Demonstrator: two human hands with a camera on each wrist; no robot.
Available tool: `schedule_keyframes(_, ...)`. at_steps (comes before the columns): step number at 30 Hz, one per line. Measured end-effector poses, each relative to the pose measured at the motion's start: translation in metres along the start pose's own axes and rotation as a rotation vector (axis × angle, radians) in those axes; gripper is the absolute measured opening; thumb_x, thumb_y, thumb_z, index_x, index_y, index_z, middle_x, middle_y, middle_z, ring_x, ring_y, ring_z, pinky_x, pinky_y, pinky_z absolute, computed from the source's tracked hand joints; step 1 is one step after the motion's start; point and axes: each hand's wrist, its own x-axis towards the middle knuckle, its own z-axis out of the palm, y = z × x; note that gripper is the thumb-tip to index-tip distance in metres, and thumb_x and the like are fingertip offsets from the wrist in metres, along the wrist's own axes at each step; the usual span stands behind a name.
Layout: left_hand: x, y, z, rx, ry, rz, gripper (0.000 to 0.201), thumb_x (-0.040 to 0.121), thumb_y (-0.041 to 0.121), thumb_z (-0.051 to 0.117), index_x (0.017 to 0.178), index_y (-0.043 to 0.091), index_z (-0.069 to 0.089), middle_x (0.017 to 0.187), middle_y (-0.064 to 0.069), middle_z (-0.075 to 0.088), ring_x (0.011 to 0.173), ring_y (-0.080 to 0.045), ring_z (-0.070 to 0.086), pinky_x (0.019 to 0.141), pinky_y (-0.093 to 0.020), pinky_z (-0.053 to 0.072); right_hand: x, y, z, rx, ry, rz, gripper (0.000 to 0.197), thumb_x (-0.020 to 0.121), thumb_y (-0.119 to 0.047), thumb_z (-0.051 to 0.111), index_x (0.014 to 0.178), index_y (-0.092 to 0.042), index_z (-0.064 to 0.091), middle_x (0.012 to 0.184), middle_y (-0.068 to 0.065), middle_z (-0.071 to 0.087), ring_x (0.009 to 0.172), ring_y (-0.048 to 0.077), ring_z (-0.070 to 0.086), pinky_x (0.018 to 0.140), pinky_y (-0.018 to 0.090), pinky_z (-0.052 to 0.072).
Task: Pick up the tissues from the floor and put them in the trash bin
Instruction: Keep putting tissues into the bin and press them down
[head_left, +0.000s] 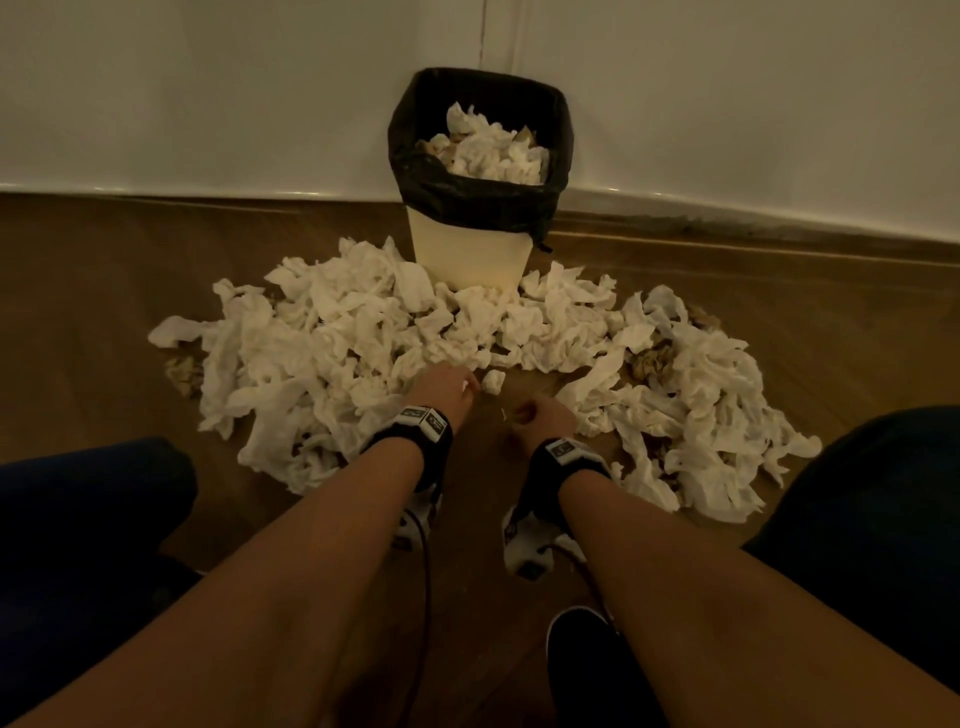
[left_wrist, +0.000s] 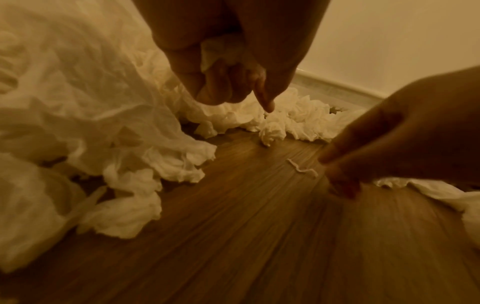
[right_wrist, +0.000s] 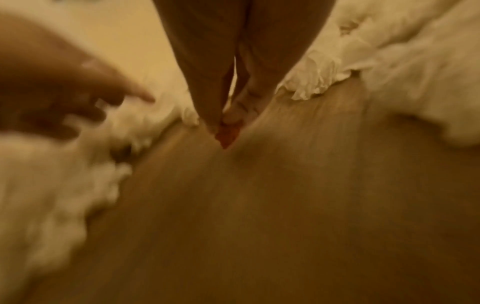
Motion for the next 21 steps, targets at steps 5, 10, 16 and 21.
schedule_keyframes(5,0.005,0.000,0.002,0.020,-0.006,0.026,0.017,0.093,0.025,0.049,0.103,0.025,0.062,0.114,-0.008,0.052,0.103,-0.030,0.054,0.082,-0.036,0.044,0.016,-0.007,0.009,0.004,0.096,-0.033,0.032,0.084,-0.014,0.066,0.116,-0.015,0.063,0.127,0.011,0.044,0.114,0.026,0.048,0.092,0.027,0.039)
schedule_keyframes(10,0.008,0.001,0.003,-0.035,0.036,0.004,0.013,0.092,0.021,0.049,0.099,0.024,0.060,0.111,-0.006,0.050,0.094,-0.027,0.055,0.073,-0.034,0.045,0.011,0.009,0.029,-0.073,0.034,-0.074,0.047,0.083,-0.017,0.068,0.128,-0.015,0.055,0.131,0.010,0.036,0.118,0.029,0.039,0.100,0.032,0.036)
schedule_keyframes(16,0.006,0.005,0.002,0.001,0.064,0.055,0.019,0.092,0.020,0.050,0.110,0.023,0.055,0.120,-0.005,0.044,0.091,-0.027,0.057,0.073,-0.037,0.050,0.014,0.010,0.033,-0.076,0.090,-0.175,0.036,0.091,-0.014,0.057,0.127,-0.014,0.058,0.125,0.010,0.044,0.113,0.027,0.044,0.096,0.030,0.038)
schedule_keyframes(21,0.008,0.008,0.001,0.032,0.031,0.065,0.020,0.092,0.018,0.050,0.111,0.025,0.054,0.123,-0.002,0.040,0.091,-0.023,0.058,0.072,-0.037,0.053,0.018,0.006,0.032,-0.061,0.138,-0.142,0.025,0.092,-0.016,0.054,0.113,-0.007,0.064,0.117,0.010,0.050,0.110,0.025,0.047,0.088,0.029,0.039)
